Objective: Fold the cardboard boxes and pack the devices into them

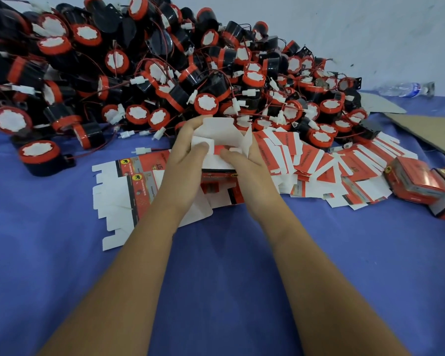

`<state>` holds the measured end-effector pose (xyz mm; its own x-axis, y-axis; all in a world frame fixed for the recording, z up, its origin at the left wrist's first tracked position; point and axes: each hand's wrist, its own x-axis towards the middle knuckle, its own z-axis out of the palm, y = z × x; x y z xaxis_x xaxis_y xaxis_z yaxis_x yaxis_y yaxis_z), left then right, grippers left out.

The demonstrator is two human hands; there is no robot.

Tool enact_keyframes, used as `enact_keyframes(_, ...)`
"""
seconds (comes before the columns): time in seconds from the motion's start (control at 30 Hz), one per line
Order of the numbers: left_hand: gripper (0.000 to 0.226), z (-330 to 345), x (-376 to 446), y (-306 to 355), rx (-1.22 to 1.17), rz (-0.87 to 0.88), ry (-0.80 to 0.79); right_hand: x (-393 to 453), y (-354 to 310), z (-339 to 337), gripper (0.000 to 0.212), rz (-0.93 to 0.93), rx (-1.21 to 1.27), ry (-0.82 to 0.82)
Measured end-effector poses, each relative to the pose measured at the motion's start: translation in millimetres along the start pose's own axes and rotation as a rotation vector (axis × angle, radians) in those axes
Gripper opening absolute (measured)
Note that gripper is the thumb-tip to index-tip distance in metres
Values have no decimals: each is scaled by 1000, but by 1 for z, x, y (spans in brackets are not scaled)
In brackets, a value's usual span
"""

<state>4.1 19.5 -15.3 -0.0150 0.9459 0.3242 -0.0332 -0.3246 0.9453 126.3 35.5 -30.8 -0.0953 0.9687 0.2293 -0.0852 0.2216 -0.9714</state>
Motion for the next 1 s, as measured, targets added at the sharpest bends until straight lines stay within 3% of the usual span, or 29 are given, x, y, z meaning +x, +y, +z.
enact_keyframes(0.07, 70, 0, -1, 1, -26, -38, 34, 2, -6, 3, 31, 40, 63, -12)
enact_keyframes(0.17, 70, 1, 1, -1, -74, -58, 74, -4, -10, -1, 46, 79, 280, -2)
enact_keyframes(0.3, 60, -4, 5, -6, -94, -81, 97, -6, -14, -7, 31, 95, 351, 23)
enact_keyframes(0.5, 48, -2, 9, -11, -257, 37, 92, -3, -13, -3, 41, 133, 216, -7)
enact_keyframes(0.67, 29, -3, 9, -12, -373, -2, 48, -2, -7, -5, 31, 55, 211, -53)
enact_keyframes(0.83, 24, -6, 9, -11, -242, 29, 64, -4, -5, -1, 25, 56, 147, -56)
enact_keyframes(1.0, 21, -7, 8, -17, -117, 8, 53, -4, -6, -1, 35, 68, 276, -75)
